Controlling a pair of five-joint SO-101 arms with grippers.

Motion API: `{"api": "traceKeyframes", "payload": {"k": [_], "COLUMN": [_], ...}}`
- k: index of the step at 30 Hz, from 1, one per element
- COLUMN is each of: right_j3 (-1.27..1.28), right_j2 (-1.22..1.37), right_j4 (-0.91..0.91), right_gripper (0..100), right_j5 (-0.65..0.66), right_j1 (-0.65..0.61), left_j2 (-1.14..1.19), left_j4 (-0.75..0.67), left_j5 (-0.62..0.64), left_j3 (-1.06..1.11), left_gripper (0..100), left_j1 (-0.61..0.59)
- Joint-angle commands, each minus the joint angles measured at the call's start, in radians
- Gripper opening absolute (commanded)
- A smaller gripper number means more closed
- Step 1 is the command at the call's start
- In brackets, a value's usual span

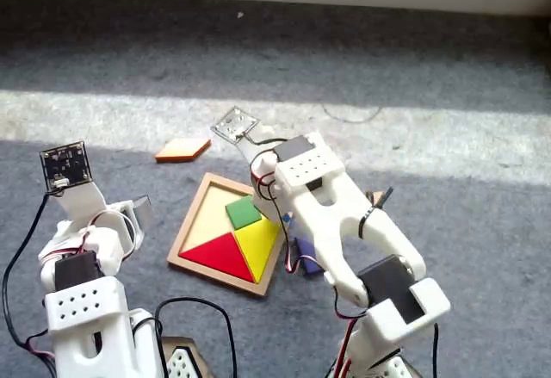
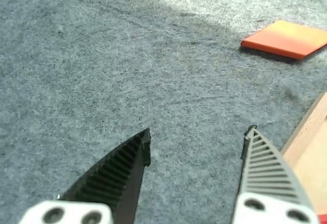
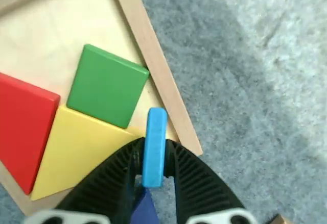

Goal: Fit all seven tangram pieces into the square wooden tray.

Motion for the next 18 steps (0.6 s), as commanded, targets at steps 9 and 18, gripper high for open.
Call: {"api": "traceKeyframes", "payload": {"k": [9, 18], "right_j3": [-0.048, -0.087], "right_j2": [0.015, 0.013], "right_j4": [-0.062, 0.021], "right_gripper": [11.1, 15.9], "right_j5": [0.064, 0.060], "right_j1": [-0.013, -0.065], "left_j2": [-0.016, -0.016], "left_j4": [-0.015, -0.015], "left_j5": [-0.006, -0.006], "left_j3": [-0.005, -0.005], "left_gripper": [29, 29], "left_j1": [0.013, 0.013]}}
